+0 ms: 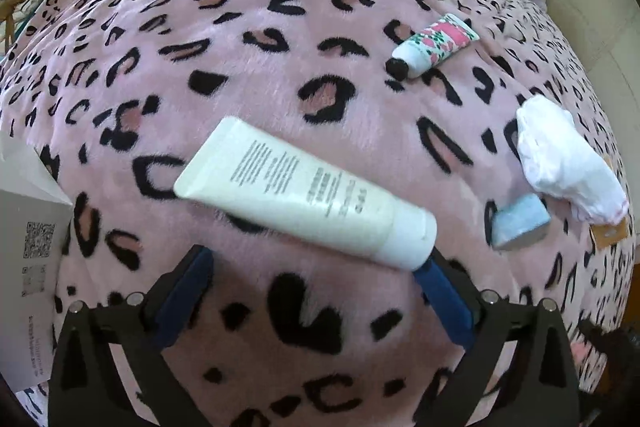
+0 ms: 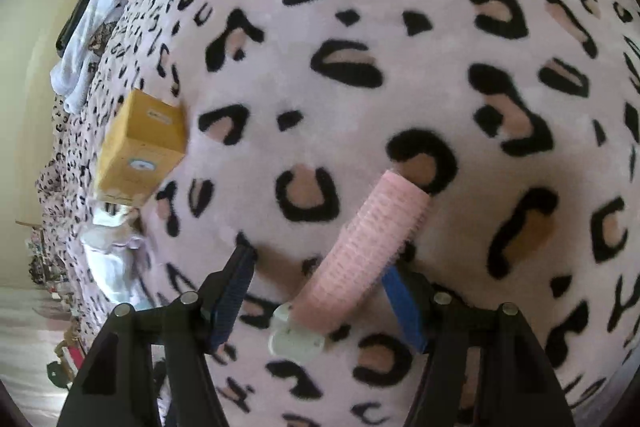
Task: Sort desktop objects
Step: 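Close the left tool on the white tube while the right tool grips the pink hair roller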
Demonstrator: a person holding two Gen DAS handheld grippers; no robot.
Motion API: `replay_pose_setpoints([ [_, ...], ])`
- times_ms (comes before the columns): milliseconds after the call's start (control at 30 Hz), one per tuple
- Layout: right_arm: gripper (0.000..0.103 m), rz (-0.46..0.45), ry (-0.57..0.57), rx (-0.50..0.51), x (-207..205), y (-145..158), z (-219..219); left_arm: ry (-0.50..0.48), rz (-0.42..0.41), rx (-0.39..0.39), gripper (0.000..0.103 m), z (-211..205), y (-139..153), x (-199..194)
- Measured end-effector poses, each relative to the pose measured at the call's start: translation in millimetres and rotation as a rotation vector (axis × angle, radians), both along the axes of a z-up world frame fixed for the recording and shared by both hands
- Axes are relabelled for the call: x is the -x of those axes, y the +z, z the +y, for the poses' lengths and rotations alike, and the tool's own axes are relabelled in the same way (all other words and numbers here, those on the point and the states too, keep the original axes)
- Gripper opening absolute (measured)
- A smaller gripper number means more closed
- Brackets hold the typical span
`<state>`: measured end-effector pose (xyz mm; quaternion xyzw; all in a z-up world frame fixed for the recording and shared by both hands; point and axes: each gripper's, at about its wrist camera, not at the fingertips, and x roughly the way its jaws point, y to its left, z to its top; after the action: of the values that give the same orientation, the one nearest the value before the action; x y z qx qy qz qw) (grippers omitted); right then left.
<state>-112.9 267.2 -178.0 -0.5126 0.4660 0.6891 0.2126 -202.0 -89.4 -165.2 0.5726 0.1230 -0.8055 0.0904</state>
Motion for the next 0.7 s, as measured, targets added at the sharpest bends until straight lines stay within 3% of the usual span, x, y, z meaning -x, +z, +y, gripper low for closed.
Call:
replay_pose_setpoints([
  [167, 0.067, 0.011, 0.04, -0.037, -1, -2, -2, 0.044, -0.007, -0.065, 0.102, -4, 9, 6],
  [333, 0.067, 0.012, 0.061, -0.049, -1, -2, -3, 0.225, -0.089, -0.17, 0.102, -24, 2, 18],
  [533, 0.067, 0.008, 0.1, -0.081, 5, -2, -8, 0.271, -0.106, -0.092, 0.102, -16, -3, 35],
  [633, 0.067, 0.013, 0.131, -0.111, 7, -1, -13, 0.316, -0.083, -0.104, 0.101, -18, -5, 36],
  [700, 0.066, 0.02, 0.151, -0.128, 7, 0, -15, 0.35, -0.041, -0.118, 0.095, -21, -1, 32],
])
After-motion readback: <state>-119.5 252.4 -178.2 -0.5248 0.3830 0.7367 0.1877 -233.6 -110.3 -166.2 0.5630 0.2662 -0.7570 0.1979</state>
